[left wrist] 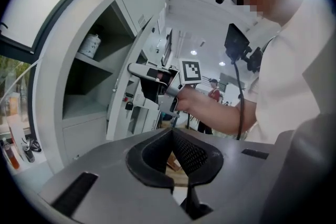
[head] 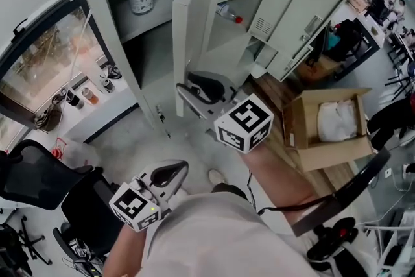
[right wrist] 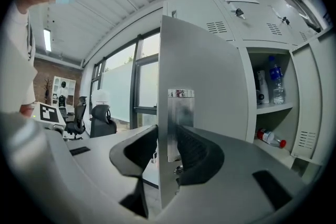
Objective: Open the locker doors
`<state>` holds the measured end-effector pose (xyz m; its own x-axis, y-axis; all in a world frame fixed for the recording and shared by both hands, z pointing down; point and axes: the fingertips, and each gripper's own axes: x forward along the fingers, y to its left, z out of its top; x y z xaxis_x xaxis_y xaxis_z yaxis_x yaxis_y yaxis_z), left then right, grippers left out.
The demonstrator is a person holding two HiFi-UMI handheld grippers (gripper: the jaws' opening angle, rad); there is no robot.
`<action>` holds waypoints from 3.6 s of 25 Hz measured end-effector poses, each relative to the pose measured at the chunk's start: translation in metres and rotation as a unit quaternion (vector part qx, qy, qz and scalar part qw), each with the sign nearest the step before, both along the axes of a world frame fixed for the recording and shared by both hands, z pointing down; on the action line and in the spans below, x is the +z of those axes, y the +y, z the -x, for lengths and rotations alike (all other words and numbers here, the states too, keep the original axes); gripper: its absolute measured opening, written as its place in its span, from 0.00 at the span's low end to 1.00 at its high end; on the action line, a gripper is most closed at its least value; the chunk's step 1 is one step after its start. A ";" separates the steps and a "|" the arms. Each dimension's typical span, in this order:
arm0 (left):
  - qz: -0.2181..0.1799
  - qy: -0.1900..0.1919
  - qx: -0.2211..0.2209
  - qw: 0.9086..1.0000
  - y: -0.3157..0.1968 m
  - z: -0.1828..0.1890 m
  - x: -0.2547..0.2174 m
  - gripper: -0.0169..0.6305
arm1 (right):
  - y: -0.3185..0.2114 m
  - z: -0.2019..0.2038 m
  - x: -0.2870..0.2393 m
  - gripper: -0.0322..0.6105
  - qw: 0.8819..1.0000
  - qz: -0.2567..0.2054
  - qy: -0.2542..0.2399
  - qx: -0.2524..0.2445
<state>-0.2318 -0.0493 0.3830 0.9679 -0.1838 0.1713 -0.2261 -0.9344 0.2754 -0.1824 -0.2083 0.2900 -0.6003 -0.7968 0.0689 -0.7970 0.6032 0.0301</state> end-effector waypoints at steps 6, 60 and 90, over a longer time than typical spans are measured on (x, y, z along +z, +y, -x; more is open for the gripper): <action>0.001 -0.002 0.015 1.000 0.000 -0.033 -0.001 0.04 | 0.017 -0.028 0.001 0.22 1.000 0.002 0.000 -0.017; 0.002 -0.042 -0.079 0.996 -0.006 -0.242 -0.001 0.04 | 0.031 -0.254 -0.001 0.14 0.989 -0.017 -0.044 -0.141; -0.010 0.003 -0.110 0.994 0.157 -0.176 -0.010 0.04 | 0.202 -0.220 0.061 0.13 0.996 0.061 -0.013 -0.071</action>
